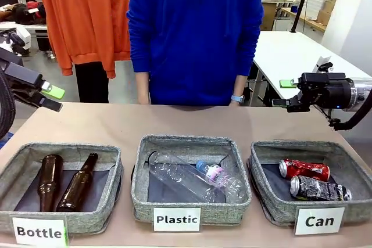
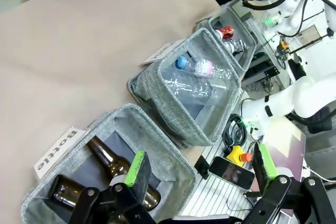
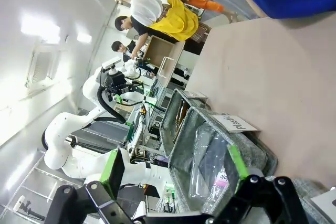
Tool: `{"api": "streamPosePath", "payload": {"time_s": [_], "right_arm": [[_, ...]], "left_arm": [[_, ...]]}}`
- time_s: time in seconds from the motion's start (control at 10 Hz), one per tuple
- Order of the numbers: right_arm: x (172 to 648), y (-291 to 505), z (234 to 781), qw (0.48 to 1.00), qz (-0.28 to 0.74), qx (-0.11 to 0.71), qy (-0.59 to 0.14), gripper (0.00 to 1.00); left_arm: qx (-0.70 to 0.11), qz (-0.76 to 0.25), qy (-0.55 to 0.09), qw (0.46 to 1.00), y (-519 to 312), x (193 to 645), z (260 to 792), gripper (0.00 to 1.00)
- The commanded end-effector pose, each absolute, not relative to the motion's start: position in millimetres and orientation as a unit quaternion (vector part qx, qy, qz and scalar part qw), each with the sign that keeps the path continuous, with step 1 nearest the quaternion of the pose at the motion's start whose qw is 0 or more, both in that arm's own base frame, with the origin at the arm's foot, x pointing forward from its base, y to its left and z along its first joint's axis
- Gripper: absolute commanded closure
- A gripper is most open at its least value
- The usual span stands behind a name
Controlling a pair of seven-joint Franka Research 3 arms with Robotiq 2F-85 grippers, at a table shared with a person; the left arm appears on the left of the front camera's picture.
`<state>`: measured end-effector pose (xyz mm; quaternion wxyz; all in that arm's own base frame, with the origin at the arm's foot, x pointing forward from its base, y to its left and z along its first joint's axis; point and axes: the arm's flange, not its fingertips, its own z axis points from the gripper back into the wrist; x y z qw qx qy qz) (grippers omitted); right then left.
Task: Sort the can waste into the basket.
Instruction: Pick up the can waste from the table and place it in the right Fabric basket.
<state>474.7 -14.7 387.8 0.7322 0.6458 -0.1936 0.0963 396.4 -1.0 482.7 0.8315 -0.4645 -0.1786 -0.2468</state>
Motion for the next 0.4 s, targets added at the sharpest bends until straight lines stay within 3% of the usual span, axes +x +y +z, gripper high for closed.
{"api": "streamPosePath", "payload": {"time_s": [0.0,0.3], "right_arm": [[470.8,-16.5,390.4,0.731,0.107,0.646,-0.194,0.00],[470.8,-16.5,390.4,0.731,0.107,0.646,-0.194,0.00]], "left_arm": [[-0.464,-0.245,-0.177,0.832,1.0,395.0,482.6,0.00],[-0.464,-0.245,-0.177,0.832,1.0,395.0,482.6,0.00]]}}
